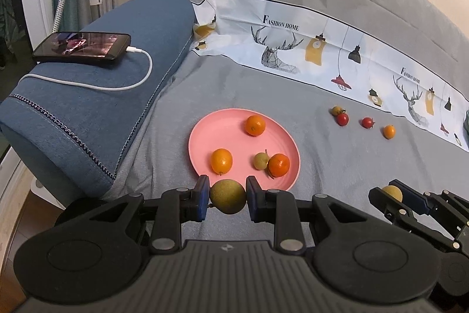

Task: Organize fruits
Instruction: 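Carry both yellow-green fruits over the pink plate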

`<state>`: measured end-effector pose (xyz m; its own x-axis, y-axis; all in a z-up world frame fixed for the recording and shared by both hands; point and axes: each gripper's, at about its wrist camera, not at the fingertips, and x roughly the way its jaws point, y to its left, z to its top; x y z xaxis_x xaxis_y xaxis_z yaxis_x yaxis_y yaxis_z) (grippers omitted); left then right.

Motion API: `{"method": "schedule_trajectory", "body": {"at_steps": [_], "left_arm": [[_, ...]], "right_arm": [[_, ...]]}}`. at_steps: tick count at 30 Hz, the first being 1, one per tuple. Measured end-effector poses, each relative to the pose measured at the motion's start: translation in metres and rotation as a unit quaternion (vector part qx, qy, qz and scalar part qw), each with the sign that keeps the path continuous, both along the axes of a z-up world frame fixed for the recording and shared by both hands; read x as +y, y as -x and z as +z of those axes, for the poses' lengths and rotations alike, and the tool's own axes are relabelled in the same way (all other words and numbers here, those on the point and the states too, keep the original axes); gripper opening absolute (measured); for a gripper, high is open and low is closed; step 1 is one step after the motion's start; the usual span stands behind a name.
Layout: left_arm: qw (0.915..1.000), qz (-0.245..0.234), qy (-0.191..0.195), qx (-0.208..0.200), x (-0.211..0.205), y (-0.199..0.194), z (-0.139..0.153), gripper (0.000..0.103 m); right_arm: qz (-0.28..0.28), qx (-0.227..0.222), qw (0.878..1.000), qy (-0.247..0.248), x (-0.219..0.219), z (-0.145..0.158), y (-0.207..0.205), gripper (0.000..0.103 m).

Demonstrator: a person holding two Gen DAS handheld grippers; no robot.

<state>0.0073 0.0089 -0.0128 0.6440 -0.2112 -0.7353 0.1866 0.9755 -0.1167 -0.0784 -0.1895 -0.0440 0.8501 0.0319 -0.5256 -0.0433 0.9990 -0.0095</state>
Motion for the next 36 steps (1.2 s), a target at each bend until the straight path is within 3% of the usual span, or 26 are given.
{"method": "schedule_trajectory", "body": {"at_steps": [36], "left_arm": [[0.9996,0.010,-0.001,0.025,0.002,-0.026,-0.022,0.029]], "right_arm": [[-0.001,0.042,0.999,-0.008,-0.002,-0.022,-0.026,0.028]]}}
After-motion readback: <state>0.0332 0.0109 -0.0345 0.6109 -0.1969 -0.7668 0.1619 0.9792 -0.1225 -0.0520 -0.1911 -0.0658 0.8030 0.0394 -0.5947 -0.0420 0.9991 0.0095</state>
